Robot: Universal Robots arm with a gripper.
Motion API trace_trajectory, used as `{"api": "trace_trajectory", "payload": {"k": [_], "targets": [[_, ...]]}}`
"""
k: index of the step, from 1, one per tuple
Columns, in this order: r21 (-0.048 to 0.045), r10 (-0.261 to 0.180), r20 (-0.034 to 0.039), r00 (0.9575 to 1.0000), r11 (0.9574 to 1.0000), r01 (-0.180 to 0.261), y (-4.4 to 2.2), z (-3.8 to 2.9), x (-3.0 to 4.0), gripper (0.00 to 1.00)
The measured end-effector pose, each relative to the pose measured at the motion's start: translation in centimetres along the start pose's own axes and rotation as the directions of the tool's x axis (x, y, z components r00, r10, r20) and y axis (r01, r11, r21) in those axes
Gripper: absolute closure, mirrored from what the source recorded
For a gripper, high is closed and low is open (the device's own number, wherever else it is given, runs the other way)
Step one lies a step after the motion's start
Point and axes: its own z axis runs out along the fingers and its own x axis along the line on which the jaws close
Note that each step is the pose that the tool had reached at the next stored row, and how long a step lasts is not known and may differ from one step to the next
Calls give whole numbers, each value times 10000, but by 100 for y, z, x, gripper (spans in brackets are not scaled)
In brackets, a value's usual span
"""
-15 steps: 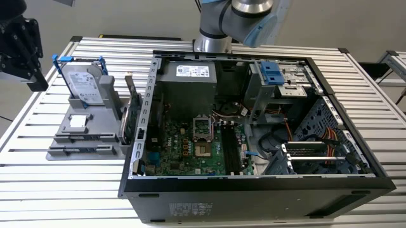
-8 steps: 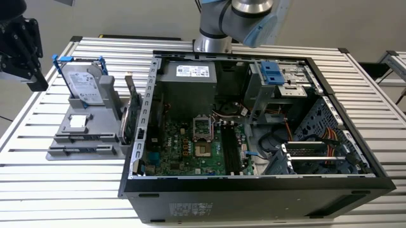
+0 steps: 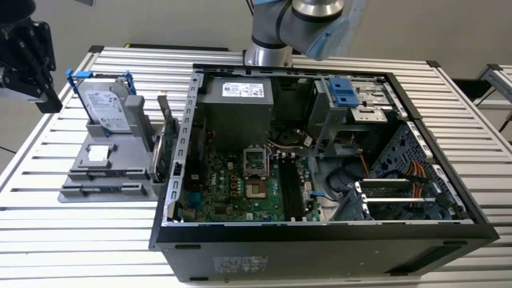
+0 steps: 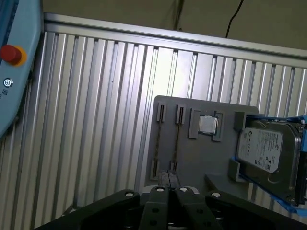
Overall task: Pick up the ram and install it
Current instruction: 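Pick up the ram and move it above insertion slot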
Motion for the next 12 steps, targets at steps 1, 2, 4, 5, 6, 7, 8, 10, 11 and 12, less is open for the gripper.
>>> {"api": "trace_trajectory", "payload": {"k": [1,2,4,5,6,7,8,10,11,12], "targets": [[0,3,1,10000,10000,-3,0,0,0,100],[0,5,1,10000,10000,-5,1,0,-1,100],[0,8,1,10000,10000,-8,0,0,-1,100],[0,9,1,10000,10000,-9,0,0,-1,100],[0,10,1,10000,10000,-10,0,0,-1,100],[0,11,1,10000,10000,-11,0,0,-1,0],[0,12,1,10000,10000,-12,0,0,-1,0],[0,15,1,10000,10000,-15,0,0,-1,0],[-1,16,1,10000,10000,-16,0,0,-1,0],[0,17,1,10000,10000,-17,0,0,-1,0]]}}
